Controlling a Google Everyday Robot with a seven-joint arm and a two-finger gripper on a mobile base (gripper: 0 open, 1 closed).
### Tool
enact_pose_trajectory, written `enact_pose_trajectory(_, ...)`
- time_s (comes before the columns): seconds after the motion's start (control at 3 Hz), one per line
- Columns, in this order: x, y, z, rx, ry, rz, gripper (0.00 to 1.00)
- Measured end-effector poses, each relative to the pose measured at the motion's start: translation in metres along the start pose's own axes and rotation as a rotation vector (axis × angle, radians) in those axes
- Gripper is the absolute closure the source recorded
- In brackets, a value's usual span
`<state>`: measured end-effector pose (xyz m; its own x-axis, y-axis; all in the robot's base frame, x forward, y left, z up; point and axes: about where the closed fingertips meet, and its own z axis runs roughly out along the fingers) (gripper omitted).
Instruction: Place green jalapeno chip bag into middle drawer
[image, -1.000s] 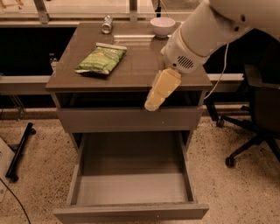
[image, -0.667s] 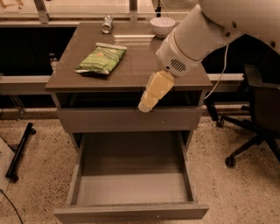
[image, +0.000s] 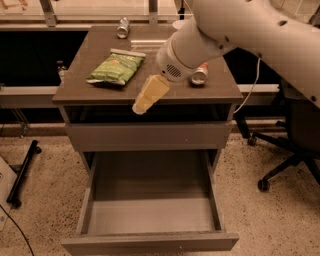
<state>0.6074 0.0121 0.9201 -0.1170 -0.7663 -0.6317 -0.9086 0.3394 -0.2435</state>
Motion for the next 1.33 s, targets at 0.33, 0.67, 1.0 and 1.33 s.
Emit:
enact_pose_trajectory(0.33, -0.018, -0.019, 0.037, 0.007, -0.042, 0.020, 0.00)
enact_pose_trajectory(0.67, -0.038, -0.037, 0.086, -0.019, -0.053, 0.034, 0.00)
enact_pose_trajectory(1.0, -0.051, -0.044, 0.116, -0.047, -0.052, 0.039, 0.00)
enact_pose_trajectory(1.33, -0.063, -0.053, 0.146, -0.081, -0.060, 0.063, 0.00)
